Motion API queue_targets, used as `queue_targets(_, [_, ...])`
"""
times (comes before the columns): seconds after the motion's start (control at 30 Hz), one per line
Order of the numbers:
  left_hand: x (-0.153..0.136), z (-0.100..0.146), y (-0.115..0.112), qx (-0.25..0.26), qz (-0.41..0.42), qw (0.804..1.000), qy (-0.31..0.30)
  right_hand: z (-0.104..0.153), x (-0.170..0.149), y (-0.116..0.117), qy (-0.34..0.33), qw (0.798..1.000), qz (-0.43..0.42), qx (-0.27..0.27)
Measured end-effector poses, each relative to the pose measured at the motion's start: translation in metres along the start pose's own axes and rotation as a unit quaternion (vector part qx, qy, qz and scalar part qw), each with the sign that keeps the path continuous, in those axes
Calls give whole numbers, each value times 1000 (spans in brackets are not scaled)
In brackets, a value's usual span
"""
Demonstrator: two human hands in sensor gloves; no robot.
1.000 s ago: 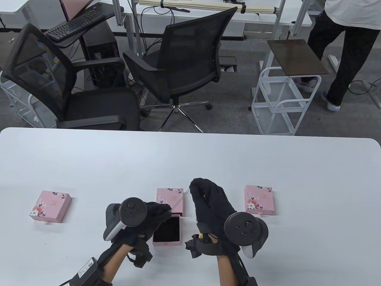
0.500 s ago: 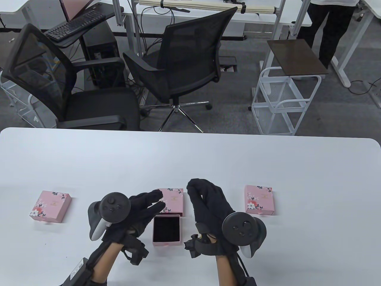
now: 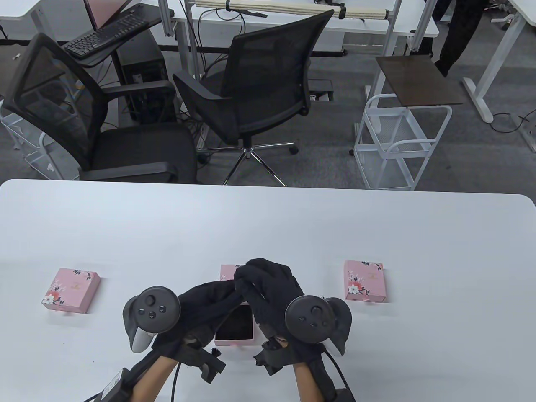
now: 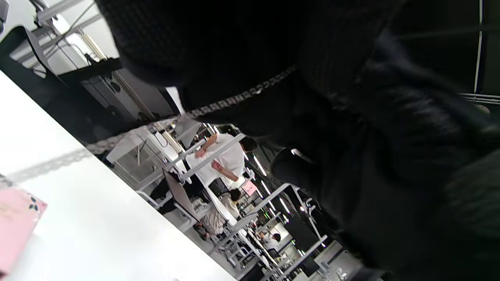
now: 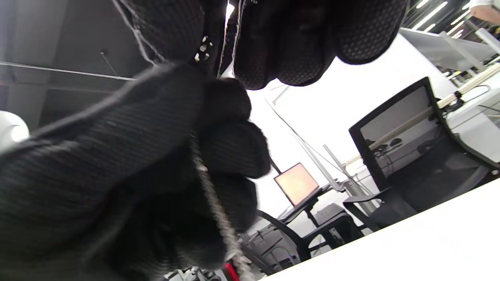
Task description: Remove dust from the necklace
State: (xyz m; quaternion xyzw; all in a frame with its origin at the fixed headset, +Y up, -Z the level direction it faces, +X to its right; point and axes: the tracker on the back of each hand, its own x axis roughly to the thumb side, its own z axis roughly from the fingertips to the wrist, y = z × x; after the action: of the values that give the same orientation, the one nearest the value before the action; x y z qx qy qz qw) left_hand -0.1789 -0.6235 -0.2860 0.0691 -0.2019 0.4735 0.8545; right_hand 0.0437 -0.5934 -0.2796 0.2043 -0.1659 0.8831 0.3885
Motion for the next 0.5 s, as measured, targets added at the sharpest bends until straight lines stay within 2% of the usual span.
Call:
queue_targets(0.07, [0,-1,4,-23,10,1000,5,-1,-8,1,17,1000,-2,-2])
queue_targets(0.13, [-4,-2,6,-48,34,998,12,-3,-17,5,30,999,-31,24])
queue_targets(0.17, [-7,-3,6,-56,56,997,21,-4,-20,8,35,997,-56,40])
queue_targets(0.23, [-13,-4,6,-57,98,993,39,-4,-20,11,37,997,-54,43])
queue_targets(0.4, [-26,-5,5,-38,181,981,57,-1,-9,4,29,999,34,-1])
queue_targets(0.5, [-30,-4,6,-12,193,979,67,2,-2,0,21,999,18,-43])
